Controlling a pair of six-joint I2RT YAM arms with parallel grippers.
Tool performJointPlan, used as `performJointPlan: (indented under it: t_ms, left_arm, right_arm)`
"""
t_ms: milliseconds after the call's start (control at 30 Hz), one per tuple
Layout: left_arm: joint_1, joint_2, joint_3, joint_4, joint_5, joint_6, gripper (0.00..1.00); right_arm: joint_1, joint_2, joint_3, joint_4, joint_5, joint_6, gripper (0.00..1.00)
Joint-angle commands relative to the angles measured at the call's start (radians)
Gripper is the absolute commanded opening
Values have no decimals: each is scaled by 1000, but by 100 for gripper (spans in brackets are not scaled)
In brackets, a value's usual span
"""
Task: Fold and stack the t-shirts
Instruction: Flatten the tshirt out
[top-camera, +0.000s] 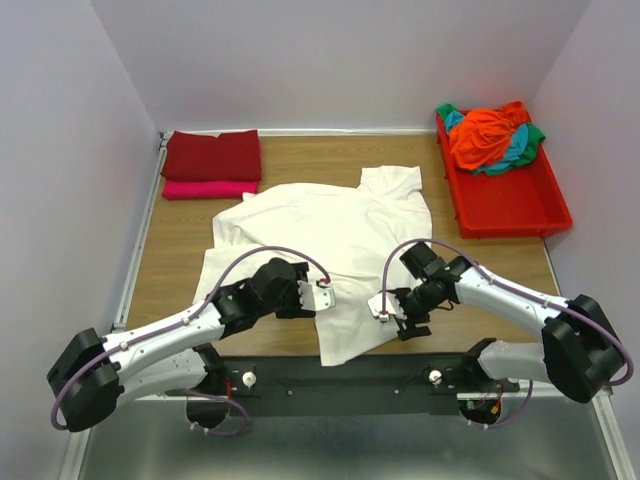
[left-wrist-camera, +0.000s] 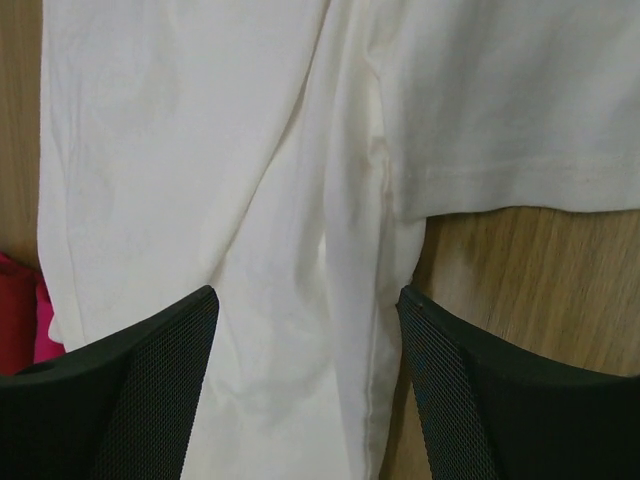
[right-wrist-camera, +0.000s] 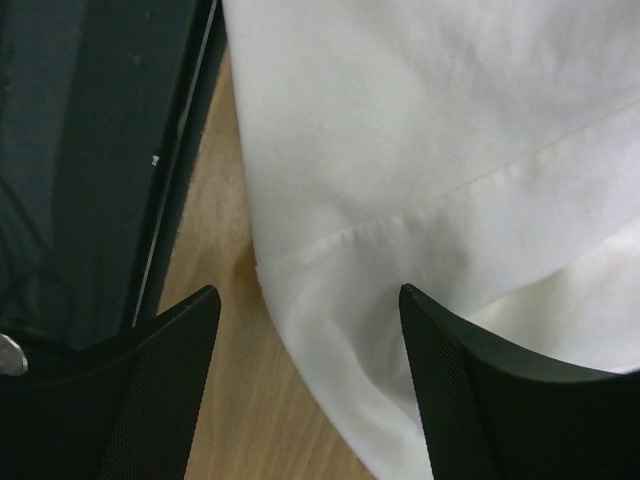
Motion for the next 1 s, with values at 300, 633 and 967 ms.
performJointPlan:
  t_ms: [300, 633, 967]
  left_arm:
    - [53, 303, 57, 21, 6, -28, 76]
    - [64, 227, 46, 9, -6, -37, 9]
    - [107, 88, 85, -10, -115, -11, 0]
  right_arm:
    - [7, -56, -58, 130, 173, 68, 42]
    - [6, -236, -74, 125, 236, 194, 1]
    - [-11, -210, 259, 168, 383, 470, 1]
